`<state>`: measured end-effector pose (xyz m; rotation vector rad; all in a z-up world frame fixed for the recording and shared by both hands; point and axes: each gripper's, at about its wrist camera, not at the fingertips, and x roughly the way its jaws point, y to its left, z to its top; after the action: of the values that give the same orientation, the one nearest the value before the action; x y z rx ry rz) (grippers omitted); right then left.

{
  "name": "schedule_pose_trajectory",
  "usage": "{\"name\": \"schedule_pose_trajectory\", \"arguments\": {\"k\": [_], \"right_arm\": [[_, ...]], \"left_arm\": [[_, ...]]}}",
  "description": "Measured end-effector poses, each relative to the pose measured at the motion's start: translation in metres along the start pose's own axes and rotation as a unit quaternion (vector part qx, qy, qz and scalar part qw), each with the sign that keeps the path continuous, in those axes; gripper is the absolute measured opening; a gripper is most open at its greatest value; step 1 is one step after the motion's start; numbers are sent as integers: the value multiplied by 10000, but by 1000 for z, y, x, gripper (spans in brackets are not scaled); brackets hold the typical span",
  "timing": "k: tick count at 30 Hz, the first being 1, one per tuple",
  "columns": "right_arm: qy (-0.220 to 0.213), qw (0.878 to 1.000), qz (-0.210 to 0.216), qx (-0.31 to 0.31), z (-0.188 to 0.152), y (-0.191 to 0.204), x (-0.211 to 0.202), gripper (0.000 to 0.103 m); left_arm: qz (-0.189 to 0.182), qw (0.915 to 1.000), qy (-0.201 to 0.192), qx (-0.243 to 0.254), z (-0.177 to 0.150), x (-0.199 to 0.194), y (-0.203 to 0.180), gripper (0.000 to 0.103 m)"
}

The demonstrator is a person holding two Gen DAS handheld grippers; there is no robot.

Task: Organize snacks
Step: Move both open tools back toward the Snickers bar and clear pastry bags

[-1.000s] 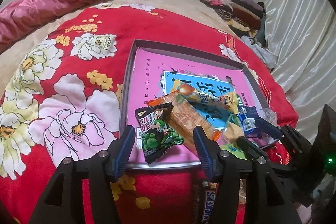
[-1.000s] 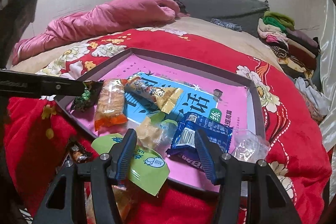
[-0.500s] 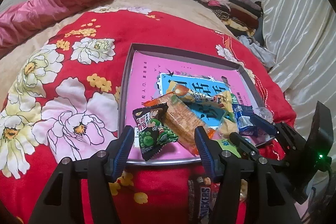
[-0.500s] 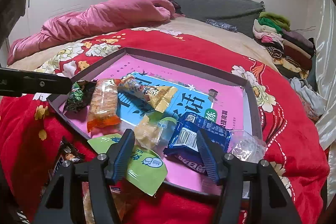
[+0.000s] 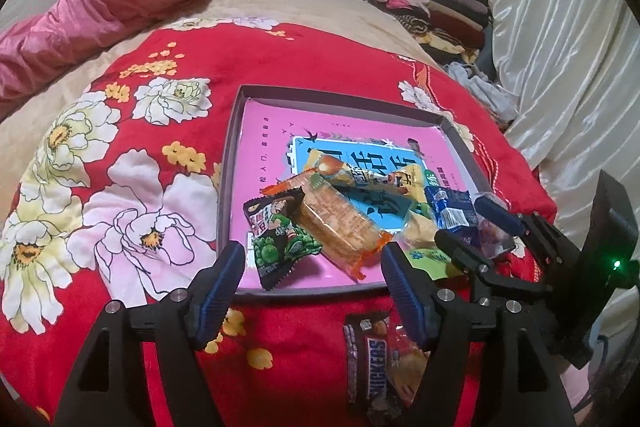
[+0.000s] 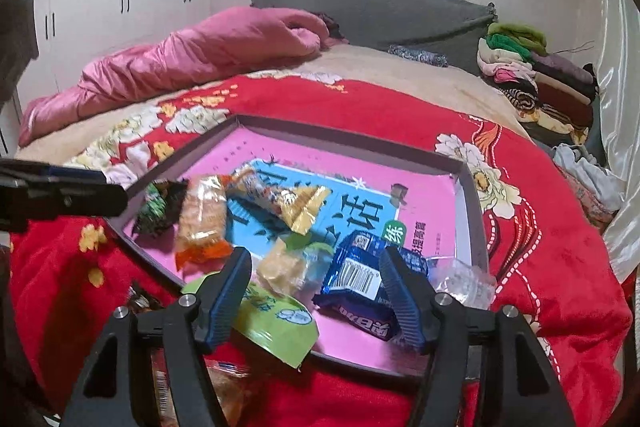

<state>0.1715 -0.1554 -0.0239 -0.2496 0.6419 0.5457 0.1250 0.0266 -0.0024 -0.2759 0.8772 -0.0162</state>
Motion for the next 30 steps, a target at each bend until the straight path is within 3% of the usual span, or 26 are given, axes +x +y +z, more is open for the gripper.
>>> {"name": "schedule_pose_trajectory", "arguments": {"k": [15, 21, 30], "right_arm": [[-477, 9982, 366, 40, 11, 2, -29, 75], [-609, 9978, 266, 38, 10, 1, -37, 77], [-717, 9958, 415, 394, 8, -12, -49, 85]], "left_arm": [[-101, 9998, 69, 173, -8, -11, -8, 75], [-109, 9995, 39, 278, -12, -16, -13, 76], [-143, 9995, 28, 294, -15, -23, -13, 81]]}}
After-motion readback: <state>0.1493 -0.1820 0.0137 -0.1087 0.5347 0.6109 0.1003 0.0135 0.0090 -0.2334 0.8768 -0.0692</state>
